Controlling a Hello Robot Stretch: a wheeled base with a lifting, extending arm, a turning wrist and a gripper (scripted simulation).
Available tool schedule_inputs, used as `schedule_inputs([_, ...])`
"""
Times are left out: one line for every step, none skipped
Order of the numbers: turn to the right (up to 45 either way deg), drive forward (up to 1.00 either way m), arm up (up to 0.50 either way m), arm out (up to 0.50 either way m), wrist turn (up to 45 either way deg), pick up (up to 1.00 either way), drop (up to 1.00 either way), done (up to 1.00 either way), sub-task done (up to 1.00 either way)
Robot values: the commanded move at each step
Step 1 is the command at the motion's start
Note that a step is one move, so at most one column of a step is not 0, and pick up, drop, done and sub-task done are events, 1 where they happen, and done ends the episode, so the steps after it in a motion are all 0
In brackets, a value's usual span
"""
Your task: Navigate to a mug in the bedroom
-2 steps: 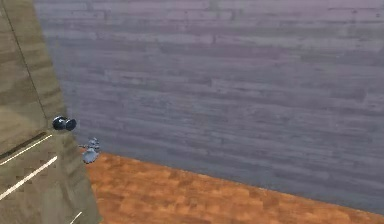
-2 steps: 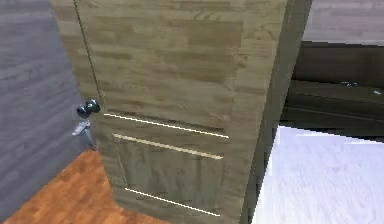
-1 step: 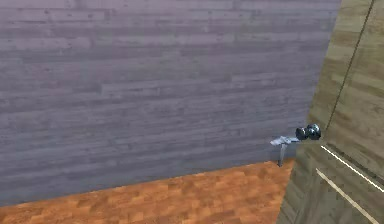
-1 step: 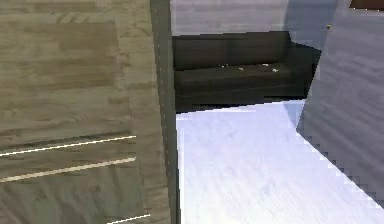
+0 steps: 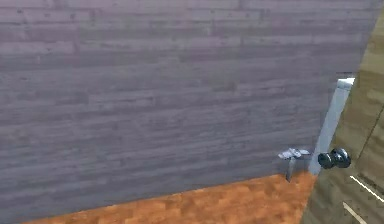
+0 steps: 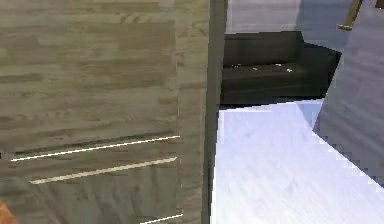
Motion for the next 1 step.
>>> schedule_inputs([3.0,0.00,0.00,0.00,0.0,0.00,0.00,0.00,0.00])
